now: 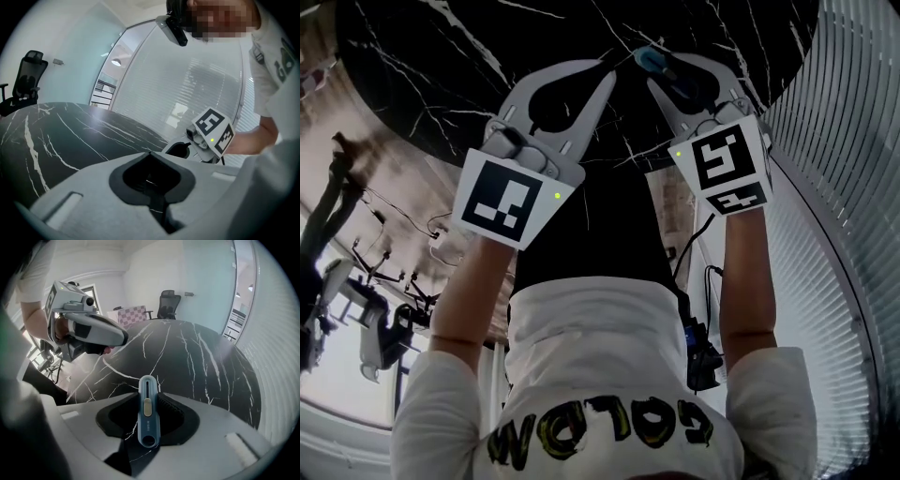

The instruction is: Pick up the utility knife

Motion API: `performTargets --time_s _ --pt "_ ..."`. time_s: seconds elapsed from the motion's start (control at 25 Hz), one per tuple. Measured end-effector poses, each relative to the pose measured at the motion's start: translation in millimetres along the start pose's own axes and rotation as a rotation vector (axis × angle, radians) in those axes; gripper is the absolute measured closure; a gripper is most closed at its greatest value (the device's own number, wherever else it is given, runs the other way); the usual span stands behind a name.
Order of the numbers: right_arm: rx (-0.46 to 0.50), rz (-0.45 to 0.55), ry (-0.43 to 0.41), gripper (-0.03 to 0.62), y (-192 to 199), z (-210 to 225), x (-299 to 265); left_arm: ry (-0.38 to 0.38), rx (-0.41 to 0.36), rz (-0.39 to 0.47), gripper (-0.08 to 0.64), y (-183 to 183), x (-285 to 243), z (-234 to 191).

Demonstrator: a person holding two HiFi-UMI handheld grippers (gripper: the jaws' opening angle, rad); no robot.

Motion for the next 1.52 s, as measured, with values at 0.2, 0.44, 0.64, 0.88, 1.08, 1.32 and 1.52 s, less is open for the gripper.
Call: performTargets --time_s 0.2,0.44,0.64,0.88,1.08,1.32,1.52 --pt "-0.022 0.098 0.024 0.459 -12.7 -0.4 34.7 -0.015 -0.028 0.018 0.558 -23.5 7.7 9.3" --pt "-0.036 0.224 0.059 0.459 -40.4 -5.7 85.2 -0.02 -0.083 0.066 0.558 -67.7 20.9 20.5" --pt "-0.05 0.32 0.078 0.459 -58.3 -17.1 130.2 -0.022 -0.107 0.098 0.558 -106.9 37.9 36.5" --pt "-0.036 0.416 0.109 0.459 -79.2 -28.9 186.4 -0.044 -0.141 0.111 0.557 -146.0 61.5 42.6" --pt "-0.028 0.497 0.13 0.459 -91.5 -40.5 228.7 -0.047 -0.151 0.155 0.558 -176.3 78.4 55.3" --pt "-0.027 0.617 0.151 0.459 -103.2 -52.0 267.7 -0.029 -0.185 0.22 0.557 -207.2 93.4 71.3" --pt "-0.068 0.708 0.15 0.459 -108.3 -69.2 304.3 -0.02 -0.216 0.242 0.558 -231.6 110.3 90.1"
Point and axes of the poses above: the fingertips, and each gripper's own axes: x backward along the fingers, z to its right, y out of its underside, the point moved 8 cm from there along x, backward along the fingers, and after that the axes turned 13 degrees about -x, right-handed, at the moved point
